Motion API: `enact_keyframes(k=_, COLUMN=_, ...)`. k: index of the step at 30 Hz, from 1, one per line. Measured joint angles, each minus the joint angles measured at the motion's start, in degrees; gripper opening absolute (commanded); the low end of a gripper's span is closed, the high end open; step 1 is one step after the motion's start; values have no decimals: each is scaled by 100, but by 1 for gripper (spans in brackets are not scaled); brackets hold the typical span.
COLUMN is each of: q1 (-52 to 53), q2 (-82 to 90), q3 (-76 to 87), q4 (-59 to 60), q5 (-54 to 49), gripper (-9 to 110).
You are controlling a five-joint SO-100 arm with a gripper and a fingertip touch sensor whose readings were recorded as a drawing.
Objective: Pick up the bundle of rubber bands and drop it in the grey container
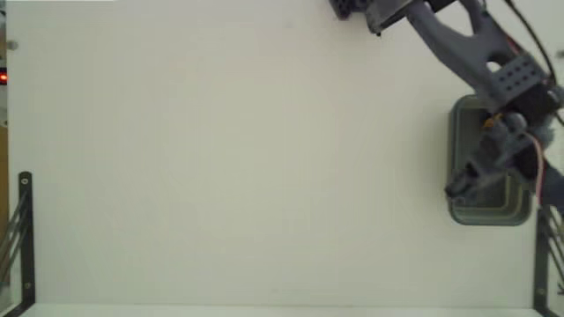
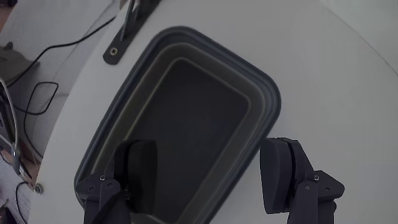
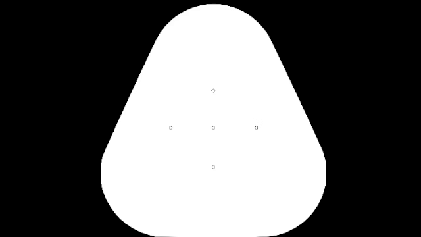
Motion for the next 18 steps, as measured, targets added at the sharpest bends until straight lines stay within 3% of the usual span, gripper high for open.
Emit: enact_keyframes(k=18, q1=984, q2=1318, q3=1301, q4=-9, q5=0, gripper=110)
